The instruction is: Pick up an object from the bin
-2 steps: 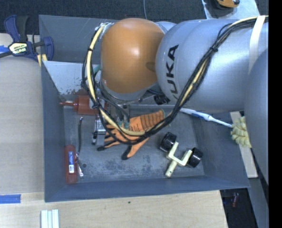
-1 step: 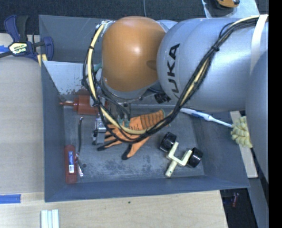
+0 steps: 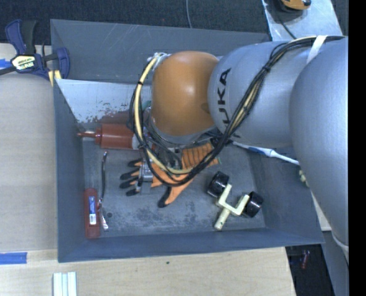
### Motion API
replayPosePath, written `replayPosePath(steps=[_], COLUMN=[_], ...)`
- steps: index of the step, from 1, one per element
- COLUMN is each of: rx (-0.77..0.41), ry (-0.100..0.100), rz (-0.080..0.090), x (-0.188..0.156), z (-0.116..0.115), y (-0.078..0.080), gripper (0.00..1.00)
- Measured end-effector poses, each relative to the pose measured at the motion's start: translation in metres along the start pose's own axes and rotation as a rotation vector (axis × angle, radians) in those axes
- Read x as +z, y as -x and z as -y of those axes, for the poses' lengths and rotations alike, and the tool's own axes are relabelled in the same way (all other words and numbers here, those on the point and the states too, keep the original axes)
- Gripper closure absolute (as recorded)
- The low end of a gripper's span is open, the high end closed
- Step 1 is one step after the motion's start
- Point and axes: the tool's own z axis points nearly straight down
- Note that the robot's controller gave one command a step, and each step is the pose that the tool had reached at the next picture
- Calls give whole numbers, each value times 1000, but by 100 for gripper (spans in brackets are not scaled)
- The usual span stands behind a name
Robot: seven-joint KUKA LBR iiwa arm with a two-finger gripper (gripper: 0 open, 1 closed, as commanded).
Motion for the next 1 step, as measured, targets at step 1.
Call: replayPosePath(steps=[1], rx=[-257], ry=[3], rz=[3], x=[71], z=[45], y=[16], gripper=[0])
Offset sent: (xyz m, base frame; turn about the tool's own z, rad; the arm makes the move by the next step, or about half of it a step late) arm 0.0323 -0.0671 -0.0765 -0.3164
